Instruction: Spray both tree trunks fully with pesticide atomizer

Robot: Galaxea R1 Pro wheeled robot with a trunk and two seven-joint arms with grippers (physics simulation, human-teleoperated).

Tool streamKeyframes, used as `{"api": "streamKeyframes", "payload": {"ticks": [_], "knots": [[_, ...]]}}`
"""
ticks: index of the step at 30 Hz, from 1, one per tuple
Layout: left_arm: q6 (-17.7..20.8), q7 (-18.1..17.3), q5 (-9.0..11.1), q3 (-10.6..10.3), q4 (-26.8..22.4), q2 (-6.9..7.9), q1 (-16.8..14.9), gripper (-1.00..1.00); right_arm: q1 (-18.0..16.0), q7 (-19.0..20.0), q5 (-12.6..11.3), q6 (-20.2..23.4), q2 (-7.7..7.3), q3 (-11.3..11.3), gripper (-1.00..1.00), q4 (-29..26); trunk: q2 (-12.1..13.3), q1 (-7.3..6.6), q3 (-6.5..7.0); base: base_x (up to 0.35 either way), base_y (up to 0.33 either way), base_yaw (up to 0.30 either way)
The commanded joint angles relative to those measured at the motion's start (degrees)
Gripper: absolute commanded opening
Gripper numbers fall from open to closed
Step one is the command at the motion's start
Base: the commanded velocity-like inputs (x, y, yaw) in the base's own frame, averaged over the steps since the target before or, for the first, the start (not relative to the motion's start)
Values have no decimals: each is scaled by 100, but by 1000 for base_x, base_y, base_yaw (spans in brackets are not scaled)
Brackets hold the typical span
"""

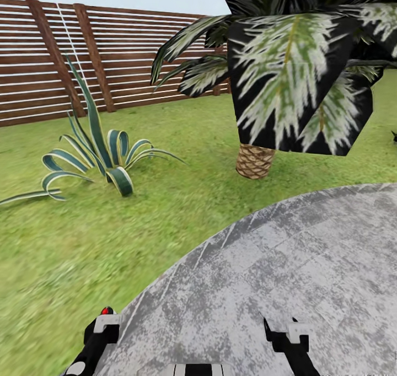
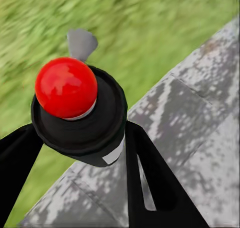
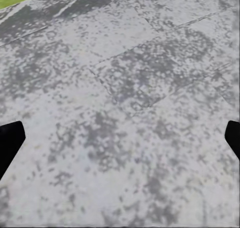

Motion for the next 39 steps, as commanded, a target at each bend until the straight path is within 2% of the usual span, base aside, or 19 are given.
{"api": "streamKeyframes", "payload": {"ticks": [1, 6, 9, 14, 31, 39], "knots": [[0, 1, 4, -1, -2, 1, 23, -100, 25, 0, 0, -21, -19, -11, 100, 6, 2, -2, 28, 0, 0, -282], [4, 40, 43, 20, 47, 0, 219, -100, 123, 1, -5, -104, -192, -159, 100, 236, 8, -15, 162, 0, 0, -282], [2, 86, 76, 99, 44, 11, 411, -100, 129, 1, -8, -142, -176, -167, 100, 442, 12, -23, 243, 0, 0, -272], [-1, 99, 84, 160, 44, 9, 499, -100, 133, 7, -9, -284, -173, -169, 100, 571, 19, -36, 378, 0, 0, -265], [-22, 93, 77, 173, 58, 8, 531, -100, 129, 10, -10, -337, -179, -170, 100, 636, 701, -409, 758, 0, 0, -250], [-74, 93, 84, 169, 32, 6, 591, -100, 130, -8, -17, -331, -171, -177, 100, 636, 701, -409, 765, 0, 0, -139]]}}
